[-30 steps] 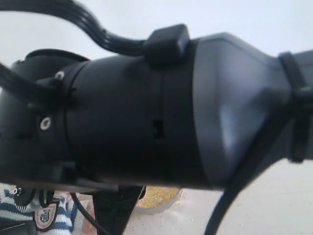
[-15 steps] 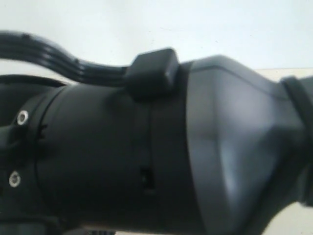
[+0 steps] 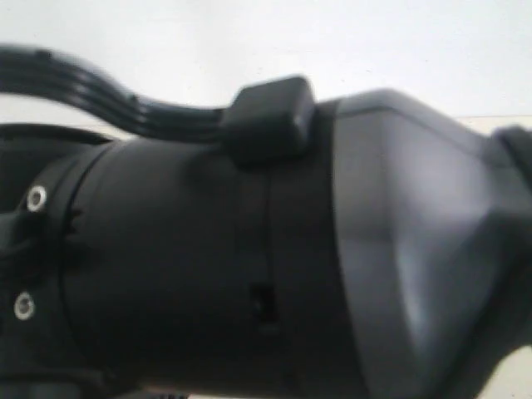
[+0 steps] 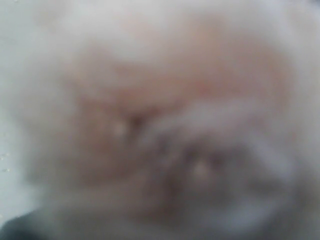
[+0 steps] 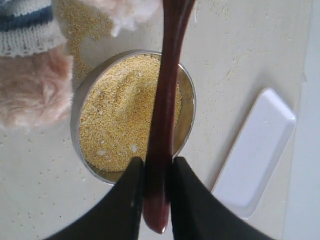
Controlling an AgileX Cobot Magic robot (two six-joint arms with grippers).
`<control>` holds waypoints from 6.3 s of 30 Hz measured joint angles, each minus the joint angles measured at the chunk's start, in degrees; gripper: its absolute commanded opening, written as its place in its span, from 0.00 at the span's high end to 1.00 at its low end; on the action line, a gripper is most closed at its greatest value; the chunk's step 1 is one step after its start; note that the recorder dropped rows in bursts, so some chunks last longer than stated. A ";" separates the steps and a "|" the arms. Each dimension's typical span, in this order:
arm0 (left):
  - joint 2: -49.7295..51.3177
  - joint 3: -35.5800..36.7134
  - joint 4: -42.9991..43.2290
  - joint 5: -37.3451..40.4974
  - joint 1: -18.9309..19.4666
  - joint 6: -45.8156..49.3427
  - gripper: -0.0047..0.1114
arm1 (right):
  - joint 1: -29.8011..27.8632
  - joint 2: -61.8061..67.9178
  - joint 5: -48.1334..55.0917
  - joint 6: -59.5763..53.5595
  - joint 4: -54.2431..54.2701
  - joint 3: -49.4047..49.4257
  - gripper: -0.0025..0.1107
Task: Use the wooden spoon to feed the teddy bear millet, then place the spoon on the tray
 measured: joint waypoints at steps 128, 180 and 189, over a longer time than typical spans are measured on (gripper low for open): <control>0.00 0.00 0.00 0.00 0.00 0.00 0.92 | -68.66 -45.63 -49.40 -20.36 63.36 51.09 0.98; 0.00 0.00 0.00 0.00 0.00 0.00 0.92 | -59.36 -64.93 -45.54 -23.94 65.96 60.18 0.98; 0.00 0.00 0.00 0.00 0.00 0.00 0.92 | -59.36 -64.93 -45.78 -21.77 66.34 60.18 0.98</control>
